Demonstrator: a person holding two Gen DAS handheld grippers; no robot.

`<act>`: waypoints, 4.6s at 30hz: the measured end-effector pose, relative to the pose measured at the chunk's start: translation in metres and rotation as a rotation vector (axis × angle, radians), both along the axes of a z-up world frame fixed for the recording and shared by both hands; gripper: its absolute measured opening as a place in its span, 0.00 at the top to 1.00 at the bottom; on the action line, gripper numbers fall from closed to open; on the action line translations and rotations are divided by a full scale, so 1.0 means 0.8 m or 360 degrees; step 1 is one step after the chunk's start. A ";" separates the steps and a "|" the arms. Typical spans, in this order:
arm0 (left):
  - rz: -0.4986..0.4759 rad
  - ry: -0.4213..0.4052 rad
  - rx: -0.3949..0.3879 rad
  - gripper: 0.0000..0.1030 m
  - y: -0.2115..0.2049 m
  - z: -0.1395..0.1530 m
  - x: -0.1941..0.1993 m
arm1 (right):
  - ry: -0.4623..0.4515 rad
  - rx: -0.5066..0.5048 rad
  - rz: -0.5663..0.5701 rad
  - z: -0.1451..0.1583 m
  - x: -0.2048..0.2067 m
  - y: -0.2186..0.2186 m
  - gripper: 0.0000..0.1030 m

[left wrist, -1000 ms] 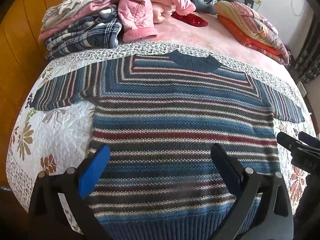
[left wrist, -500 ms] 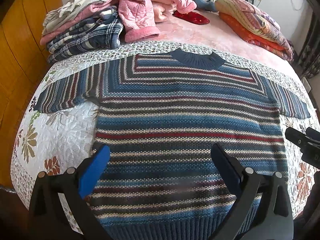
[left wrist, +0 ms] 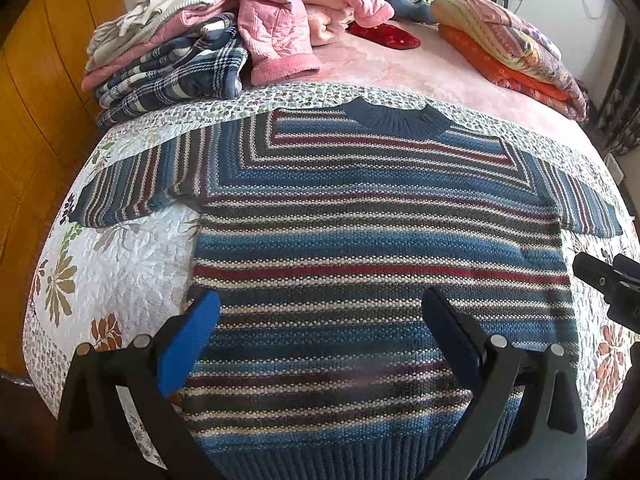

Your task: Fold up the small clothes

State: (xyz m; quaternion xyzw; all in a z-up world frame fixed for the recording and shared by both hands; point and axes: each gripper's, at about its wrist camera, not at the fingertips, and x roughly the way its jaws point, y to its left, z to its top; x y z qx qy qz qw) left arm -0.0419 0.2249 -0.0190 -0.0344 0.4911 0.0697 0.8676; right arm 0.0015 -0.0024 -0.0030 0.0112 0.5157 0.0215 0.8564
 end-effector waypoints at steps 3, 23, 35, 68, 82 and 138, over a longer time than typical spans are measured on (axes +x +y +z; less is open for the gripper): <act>-0.0003 0.0001 0.0004 0.03 0.001 0.000 0.000 | 0.0000 0.0003 -0.0001 0.000 0.000 0.000 0.04; -0.0003 -0.0001 0.0027 0.03 0.002 0.001 0.000 | -0.0015 0.0025 -0.0002 0.003 0.000 -0.001 0.04; -0.0001 -0.0005 0.0036 0.03 0.003 0.001 -0.001 | -0.0017 0.0021 -0.0001 0.004 0.001 -0.001 0.04; 0.0032 -0.0003 0.0055 0.03 -0.003 -0.013 0.021 | 0.0112 0.0214 -0.0604 0.006 0.112 -0.230 0.04; 0.0023 -0.0041 -0.0077 0.03 -0.129 -0.025 0.149 | 0.0269 0.0307 -0.1004 -0.088 0.176 -0.464 0.04; -0.0137 0.0093 -0.0021 0.03 -0.076 -0.018 0.122 | 0.0060 0.0524 -0.0356 -0.017 0.228 -0.341 0.88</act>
